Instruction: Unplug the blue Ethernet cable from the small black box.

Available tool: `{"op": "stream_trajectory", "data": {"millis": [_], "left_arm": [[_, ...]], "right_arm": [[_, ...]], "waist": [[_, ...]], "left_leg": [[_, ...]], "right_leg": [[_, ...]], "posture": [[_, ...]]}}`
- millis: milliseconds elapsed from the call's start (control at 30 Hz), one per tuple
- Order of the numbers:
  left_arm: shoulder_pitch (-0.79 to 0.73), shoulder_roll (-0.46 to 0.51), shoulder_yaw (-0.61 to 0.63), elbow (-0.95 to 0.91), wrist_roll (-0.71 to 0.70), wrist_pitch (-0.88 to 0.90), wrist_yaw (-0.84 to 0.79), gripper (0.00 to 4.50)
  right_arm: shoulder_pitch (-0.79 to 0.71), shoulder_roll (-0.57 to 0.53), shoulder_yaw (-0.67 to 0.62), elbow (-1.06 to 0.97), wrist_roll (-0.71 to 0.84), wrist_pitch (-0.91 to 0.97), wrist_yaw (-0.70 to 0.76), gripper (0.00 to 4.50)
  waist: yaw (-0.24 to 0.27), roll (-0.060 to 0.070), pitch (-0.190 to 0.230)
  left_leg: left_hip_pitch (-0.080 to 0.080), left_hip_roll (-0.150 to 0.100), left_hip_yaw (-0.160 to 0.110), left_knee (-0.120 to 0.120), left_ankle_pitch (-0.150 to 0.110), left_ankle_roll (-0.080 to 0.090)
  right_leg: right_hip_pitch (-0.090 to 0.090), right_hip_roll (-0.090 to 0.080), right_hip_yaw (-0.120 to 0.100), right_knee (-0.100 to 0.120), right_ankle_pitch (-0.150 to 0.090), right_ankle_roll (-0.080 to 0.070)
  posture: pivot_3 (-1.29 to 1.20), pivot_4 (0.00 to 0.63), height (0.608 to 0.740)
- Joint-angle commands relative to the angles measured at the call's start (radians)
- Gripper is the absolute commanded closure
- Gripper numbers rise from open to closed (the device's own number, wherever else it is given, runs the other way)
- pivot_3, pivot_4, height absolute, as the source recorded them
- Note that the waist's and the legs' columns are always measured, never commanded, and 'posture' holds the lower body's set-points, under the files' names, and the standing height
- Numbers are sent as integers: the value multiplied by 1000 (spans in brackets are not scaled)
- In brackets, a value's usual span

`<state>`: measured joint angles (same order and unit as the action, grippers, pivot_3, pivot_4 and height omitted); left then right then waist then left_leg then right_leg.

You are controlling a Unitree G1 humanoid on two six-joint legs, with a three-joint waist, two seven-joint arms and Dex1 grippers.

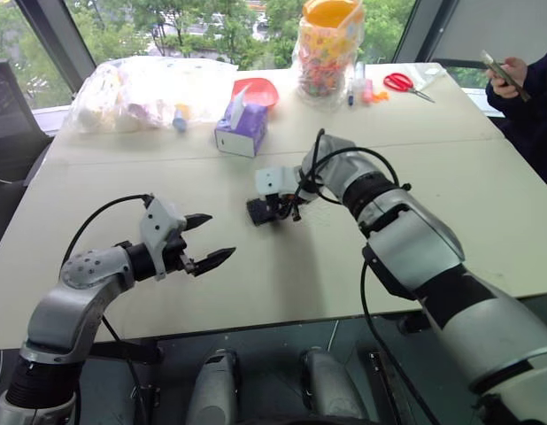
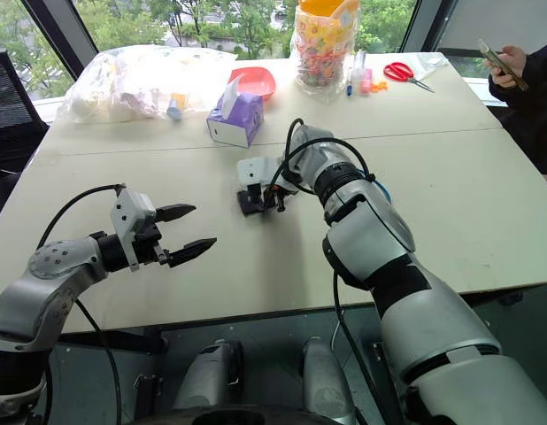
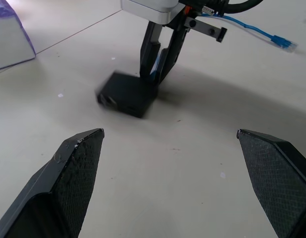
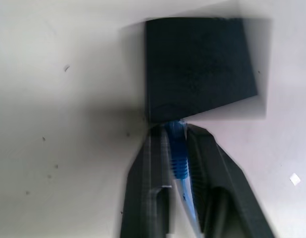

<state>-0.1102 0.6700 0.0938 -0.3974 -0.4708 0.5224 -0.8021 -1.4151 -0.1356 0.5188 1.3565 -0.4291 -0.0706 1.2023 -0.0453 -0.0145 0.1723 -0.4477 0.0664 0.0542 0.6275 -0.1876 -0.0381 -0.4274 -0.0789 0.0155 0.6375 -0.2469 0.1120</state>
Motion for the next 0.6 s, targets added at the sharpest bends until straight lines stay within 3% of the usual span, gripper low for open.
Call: {"op": "stream_trajectory", "data": {"millis": [33, 233, 367, 600], "left_arm": [[-7, 3, 18, -21, -17, -4, 0, 0], [-87, -8, 30, 48, -74, 39, -18, 0], [-191, -18, 40, 112, -151, 116, -36, 0], [-354, -31, 8, 206, -229, 223, -86, 0]], "right_arm": [[-6, 5, -18, -15, -6, -22, -14, 4469], [70, -82, -51, -160, -5, -296, -249, 4469], [293, -195, -123, -512, -17, -460, -539, 4469], [704, -312, -194, -1107, -242, -401, -898, 4469]], "waist": [[0, 0, 0], [4, 0, 0], [11, -1, 0], [15, -1, 0]], "left_leg": [[0, 0, 0, 0, 0, 0], [0, 0, 0, 0, 0, 0], [-1, 0, -1, 1, 0, 0], [0, -1, -1, 1, 0, 0]], "right_leg": [[0, 0, 0, 0, 0, 0], [0, 0, 0, 0, 0, 0], [1, 0, 0, -1, 1, 3], [1, 0, 0, 0, 1, 4]], "posture": [[0, 150, 735], [0, 150, 735], [0, 150, 735], [0, 150, 735]]}}
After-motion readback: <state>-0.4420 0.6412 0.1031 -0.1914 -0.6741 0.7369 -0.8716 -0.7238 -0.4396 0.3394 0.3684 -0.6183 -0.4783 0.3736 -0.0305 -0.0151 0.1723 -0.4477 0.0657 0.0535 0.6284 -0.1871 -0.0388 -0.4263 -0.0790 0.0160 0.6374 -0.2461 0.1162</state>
